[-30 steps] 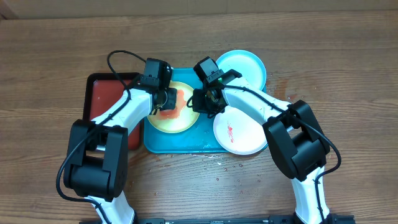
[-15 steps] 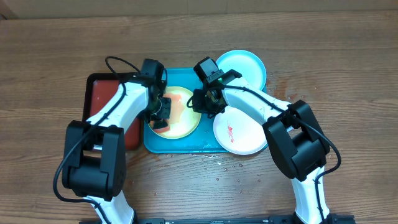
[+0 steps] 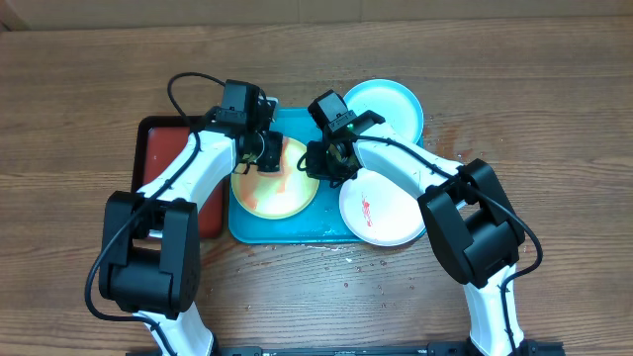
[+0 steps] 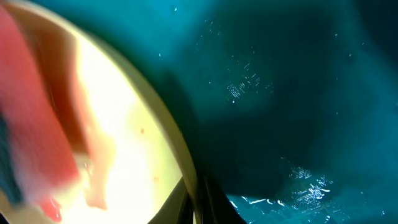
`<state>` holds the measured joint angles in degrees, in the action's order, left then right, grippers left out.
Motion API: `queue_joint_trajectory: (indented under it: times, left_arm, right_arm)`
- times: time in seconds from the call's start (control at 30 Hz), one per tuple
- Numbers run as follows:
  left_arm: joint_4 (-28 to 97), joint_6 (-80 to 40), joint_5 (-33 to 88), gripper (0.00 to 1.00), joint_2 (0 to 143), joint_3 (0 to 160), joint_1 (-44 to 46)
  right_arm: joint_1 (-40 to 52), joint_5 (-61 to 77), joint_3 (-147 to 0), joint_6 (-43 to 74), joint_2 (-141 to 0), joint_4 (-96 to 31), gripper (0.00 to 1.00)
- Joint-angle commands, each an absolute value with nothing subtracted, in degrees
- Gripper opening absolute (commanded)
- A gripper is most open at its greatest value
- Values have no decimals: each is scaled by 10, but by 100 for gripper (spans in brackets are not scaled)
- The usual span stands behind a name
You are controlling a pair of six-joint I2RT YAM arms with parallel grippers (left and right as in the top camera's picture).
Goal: Clean dirty plates on tray and stack at the side
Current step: 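Scrub the yellow plate with the sponge while the right gripper holds it, then lift the yellow plate with the right gripper and carry it right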
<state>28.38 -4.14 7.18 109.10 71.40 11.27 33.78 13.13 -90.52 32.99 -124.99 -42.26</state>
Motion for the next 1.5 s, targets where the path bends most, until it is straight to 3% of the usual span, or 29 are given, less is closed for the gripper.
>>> queue_joint_trajectory:
  times: [0.0, 0.07, 0.2, 0.5, 0.7, 0.8, 0.9, 1.13, 1.47]
  left_arm:
    - [277, -133, -124, 4, 1094, 717, 117]
    - [284, -175, -199, 4, 1094, 719, 117]
    - [322, -178, -210, 4, 1091, 755, 117]
    - [545, -158, -50, 4, 1090, 986, 117]
    - [671, -141, -34, 4, 1090, 1082, 113]
    - [686, -137, -35, 4, 1092, 1078, 108]
    - [691, -137, -36, 4, 1094, 1077, 108]
    - [688, -133, -36, 4, 1095, 1077, 106]
    - [692, -133, -35, 4, 1095, 1077, 102]
  right_arm:
    - [338, 132, -901, 328, -1245, -423, 8]
    - [338, 132, -900, 328, -1245, -423, 8]
    - [338, 132, -900, 328, -1245, -423, 9]
    - [338, 132, -900, 328, -1245, -425, 9]
    - [349, 131, -900, 373, -1253, -434, 13]
    - [360, 131, -900, 388, -1270, -427, 13]
    - [361, 131, -900, 393, -1276, -427, 4]
    - [348, 120, -917, 392, -1261, -453, 4]
    - [357, -22, -931, 377, -1134, -511, 4]
